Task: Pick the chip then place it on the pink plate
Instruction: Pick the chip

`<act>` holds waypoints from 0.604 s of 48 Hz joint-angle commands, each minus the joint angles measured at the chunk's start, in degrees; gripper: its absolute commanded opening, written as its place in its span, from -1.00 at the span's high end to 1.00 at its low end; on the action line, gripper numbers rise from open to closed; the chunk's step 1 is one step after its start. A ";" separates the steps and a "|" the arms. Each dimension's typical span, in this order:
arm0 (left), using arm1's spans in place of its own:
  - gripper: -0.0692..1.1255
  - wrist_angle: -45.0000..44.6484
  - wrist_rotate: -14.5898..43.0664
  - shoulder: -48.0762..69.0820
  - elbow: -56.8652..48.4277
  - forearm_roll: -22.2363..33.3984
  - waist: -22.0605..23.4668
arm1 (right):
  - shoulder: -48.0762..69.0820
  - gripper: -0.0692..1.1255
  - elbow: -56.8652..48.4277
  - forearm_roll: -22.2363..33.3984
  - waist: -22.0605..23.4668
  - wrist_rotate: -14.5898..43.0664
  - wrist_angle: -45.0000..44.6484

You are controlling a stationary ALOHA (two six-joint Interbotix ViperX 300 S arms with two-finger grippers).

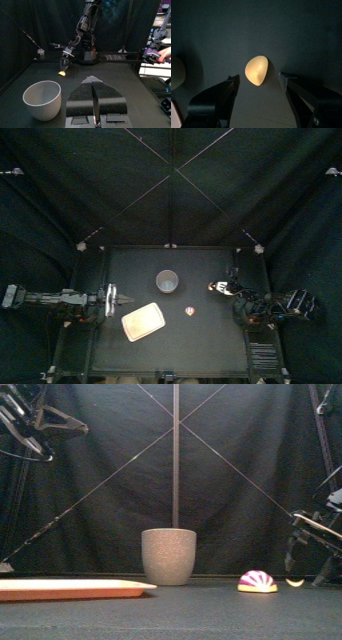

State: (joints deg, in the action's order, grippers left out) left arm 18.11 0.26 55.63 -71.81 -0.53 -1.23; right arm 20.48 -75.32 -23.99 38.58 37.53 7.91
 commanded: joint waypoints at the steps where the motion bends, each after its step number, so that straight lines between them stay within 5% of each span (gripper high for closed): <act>1: 0.91 0.53 0.00 -0.18 1.23 -0.18 -0.09 | -1.23 -0.73 1.76 0.18 0.00 -0.09 0.44; 29: 0.91 0.44 0.09 0.26 1.05 -0.18 -0.18 | -9.58 -0.68 5.45 -0.35 -4.13 0.00 0.35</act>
State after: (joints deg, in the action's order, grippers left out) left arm 18.11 0.26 55.72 -71.72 -0.53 -1.23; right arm 12.92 -70.49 -24.26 35.42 37.35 8.53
